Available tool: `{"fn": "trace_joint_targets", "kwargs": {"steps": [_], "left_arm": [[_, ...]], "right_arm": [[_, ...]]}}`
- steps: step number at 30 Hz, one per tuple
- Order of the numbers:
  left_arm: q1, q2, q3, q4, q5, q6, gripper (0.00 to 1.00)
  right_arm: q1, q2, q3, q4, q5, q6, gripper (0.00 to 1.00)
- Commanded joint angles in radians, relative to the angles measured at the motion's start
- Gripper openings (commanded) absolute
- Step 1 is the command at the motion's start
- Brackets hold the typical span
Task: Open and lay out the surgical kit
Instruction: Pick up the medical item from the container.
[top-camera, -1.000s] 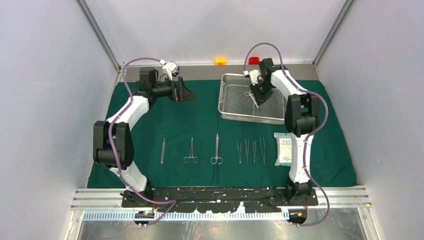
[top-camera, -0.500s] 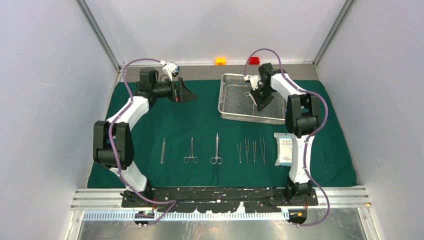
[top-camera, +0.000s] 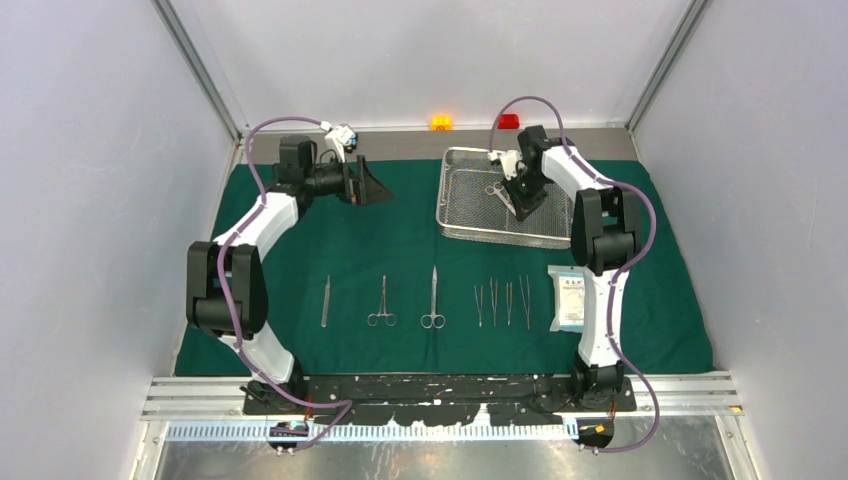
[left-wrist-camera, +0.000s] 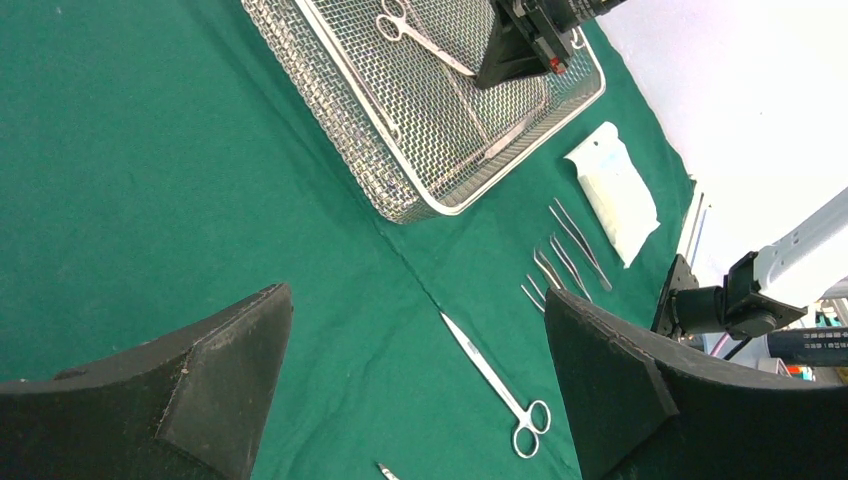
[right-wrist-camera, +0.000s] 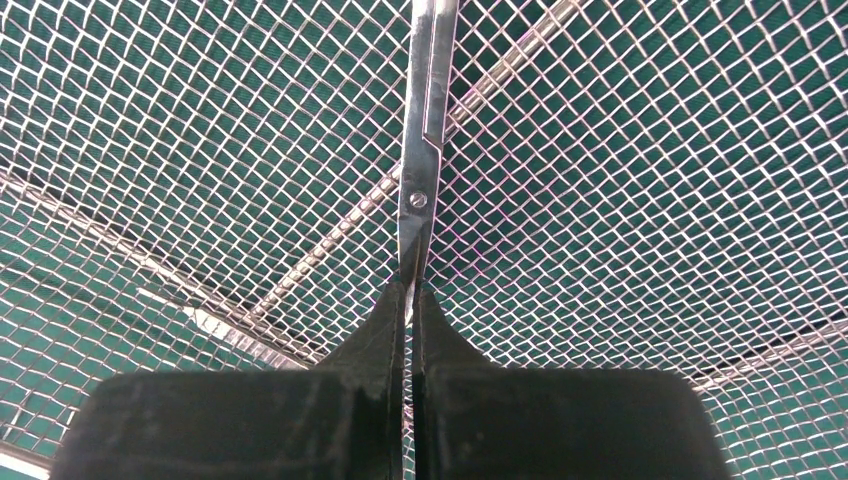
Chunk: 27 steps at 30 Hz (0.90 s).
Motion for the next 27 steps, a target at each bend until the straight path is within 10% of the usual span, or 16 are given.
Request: {"fn": "trace_joint_targets", "kwargs": {"steps": [1,17,27], "left_arm": [[-0.006,0.000,0.025,0.035,0.004,0.025,1.00],[-0.235,0.232,0.338,-0.068,-0.124,0.406,0.94],[-0.311,0.459,0.634,-0.127,-0.136,0.299,0.87]], "right_arm": [[0.002,-0.078,0.048,0.006,-0.027,-0.011,0.01],[-0.001,-0.156,0.043,-0.006,-0.112,0.024,0.01],[-0.005,-0.183,0.027,-0.007,-0.188,0.072,0.00]]}}
